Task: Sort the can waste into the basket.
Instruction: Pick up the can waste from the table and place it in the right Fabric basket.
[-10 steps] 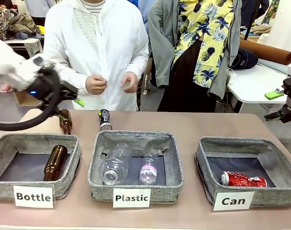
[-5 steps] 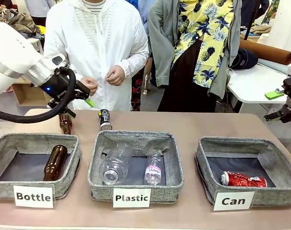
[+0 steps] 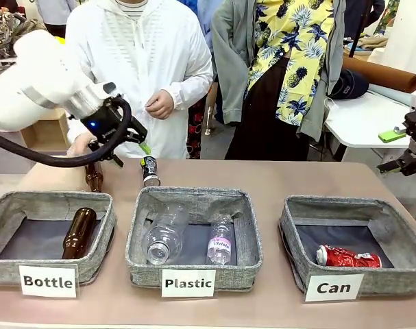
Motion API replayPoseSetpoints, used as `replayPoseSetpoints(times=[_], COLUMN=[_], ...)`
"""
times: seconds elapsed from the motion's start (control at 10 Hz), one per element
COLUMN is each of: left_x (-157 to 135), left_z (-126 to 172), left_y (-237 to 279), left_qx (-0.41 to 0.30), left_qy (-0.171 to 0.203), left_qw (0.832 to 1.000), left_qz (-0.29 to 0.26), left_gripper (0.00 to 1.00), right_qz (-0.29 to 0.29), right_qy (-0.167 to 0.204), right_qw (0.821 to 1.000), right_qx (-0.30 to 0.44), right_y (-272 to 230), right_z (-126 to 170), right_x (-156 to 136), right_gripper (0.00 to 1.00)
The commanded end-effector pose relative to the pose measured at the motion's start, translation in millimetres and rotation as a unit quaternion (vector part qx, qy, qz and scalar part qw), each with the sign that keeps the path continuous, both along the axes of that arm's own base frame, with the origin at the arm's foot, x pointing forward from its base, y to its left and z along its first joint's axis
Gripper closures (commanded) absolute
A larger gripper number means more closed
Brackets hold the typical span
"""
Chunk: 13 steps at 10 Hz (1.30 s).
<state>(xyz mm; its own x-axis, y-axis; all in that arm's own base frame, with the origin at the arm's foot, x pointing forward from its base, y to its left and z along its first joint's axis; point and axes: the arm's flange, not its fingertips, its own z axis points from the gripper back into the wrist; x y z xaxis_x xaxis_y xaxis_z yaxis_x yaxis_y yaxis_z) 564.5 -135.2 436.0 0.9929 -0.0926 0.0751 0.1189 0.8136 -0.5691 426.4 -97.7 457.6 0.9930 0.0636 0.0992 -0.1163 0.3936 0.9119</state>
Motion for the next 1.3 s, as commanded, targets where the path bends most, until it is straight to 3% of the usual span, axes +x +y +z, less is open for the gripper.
replayPoseSetpoints(times=[0.0,0.1,0.3,0.4,0.6,0.7,0.8,0.9,1.0,1.1,1.2], left_x=[-55.6,-92.0,-155.3,-171.9,-175.8,-169.7,-185.0,-240.3,-314.4,-384.0,-432.7], left_z=[36.5,43.5,44.6,39.8,19.9,19.0,30.8,51.5,55.0,37.4,16.3], left_y=[100.6,147.6,237.8,270.7,308.9,322.8,361.1,408.1,446.1,474.2,485.7], left_qx=[-0.099,-0.128,-0.245,-0.302,-0.393,-0.397,-0.408,-0.444,-0.463,-0.477,-0.496], left_qy=[0.005,0.005,-0.019,-0.034,-0.033,-0.008,0.004,-0.026,-0.058,-0.087,-0.108], left_qw=[0.993,0.987,0.967,0.952,0.919,0.918,0.912,0.881,0.848,0.814,0.786], left_qz=[-0.071,-0.094,-0.063,-0.045,-0.016,0.008,0.042,0.159,0.254,0.319,0.353], left_gripper=[0.00,0.00,0.00,0.00,0.00,0.00,0.00,0.00,0.00,0.00,0.00], right_qz=[0.006,0.006,0.006,0.006,0.006,0.006,0.006,0.006,0.006,0.006,0.006], right_qy=[-0.010,-0.010,-0.010,-0.010,-0.010,-0.010,-0.010,-0.010,-0.010,-0.010,-0.010], right_qw=[1.000,1.000,1.000,1.000,1.000,1.000,1.000,1.000,1.000,1.000,1.000], right_qx=[-0.002,-0.002,-0.002,-0.002,-0.002,-0.002,-0.002,-0.002,-0.002,-0.002,-0.002], right_y=[-2.6,-2.6,-2.6,-2.6,-2.6,-2.6,-2.6,-2.6,-2.6,-2.6,-2.6], right_z=[1.2,1.2,1.2,1.2,1.2,1.2,1.2,1.2,1.2,1.2,1.2], right_x=[-1.4,-1.4,-1.4,-1.4,-1.4,-1.4,-1.4,-1.4,-1.4,-1.4,-1.4], right_gripper=[0.00,0.00,0.00,0.00,0.00,0.00,0.00,0.00,0.00,0.00,0.00])
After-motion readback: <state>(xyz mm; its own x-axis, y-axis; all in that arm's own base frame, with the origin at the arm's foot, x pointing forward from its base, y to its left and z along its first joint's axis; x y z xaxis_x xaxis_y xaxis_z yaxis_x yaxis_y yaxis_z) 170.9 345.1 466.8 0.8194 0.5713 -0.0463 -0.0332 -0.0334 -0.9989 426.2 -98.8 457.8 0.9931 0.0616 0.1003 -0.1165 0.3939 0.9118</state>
